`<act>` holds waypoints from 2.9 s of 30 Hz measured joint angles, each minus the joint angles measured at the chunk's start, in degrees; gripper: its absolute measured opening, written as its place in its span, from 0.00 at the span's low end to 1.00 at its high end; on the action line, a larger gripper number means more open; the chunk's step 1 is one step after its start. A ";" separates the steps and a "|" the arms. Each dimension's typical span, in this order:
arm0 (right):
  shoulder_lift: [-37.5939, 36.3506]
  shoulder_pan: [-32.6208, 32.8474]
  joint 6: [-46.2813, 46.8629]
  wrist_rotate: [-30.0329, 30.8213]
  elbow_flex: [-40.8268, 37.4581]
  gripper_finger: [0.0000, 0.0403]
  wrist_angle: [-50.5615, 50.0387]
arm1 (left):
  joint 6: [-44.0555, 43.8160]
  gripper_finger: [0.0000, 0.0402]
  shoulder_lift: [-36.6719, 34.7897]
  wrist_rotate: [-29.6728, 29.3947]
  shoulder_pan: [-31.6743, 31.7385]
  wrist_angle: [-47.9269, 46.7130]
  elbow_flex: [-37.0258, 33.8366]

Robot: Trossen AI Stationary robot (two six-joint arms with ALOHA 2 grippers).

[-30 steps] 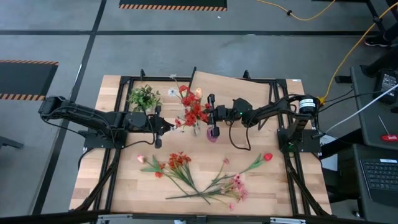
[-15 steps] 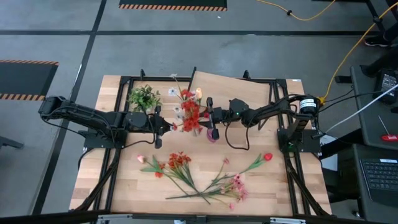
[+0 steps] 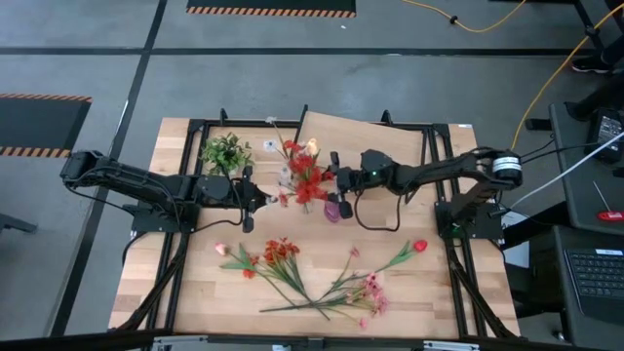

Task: Pick and place flowers into a vace then onto a shelf
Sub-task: Put the red flowers into the transparent vase, then put the red tulip into the transparent vase

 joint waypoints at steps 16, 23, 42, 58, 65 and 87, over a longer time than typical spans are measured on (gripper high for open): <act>-13.57 -0.08 -5.07 7.62 0.02 0.49 -21.79 | -1.34 0.01 0.00 1.51 0.00 -0.02 0.00; -18.93 -0.06 -5.08 8.65 0.02 0.49 -33.21 | -1.46 0.02 0.00 1.50 0.00 0.09 0.00; -23.37 7.03 -4.97 15.27 0.02 0.16 -42.66 | -1.37 0.02 0.00 1.51 0.00 0.26 0.00; -23.37 8.81 -1.78 15.30 0.02 0.04 -47.70 | 4.22 0.02 0.00 0.98 0.13 0.24 0.00; -23.35 8.83 1.71 15.07 0.02 0.01 -47.71 | 5.17 0.01 0.00 0.98 0.13 0.24 0.00; -23.33 12.25 5.48 15.08 -13.74 0.02 -29.52 | 10.72 0.01 0.00 -3.56 0.13 0.48 0.00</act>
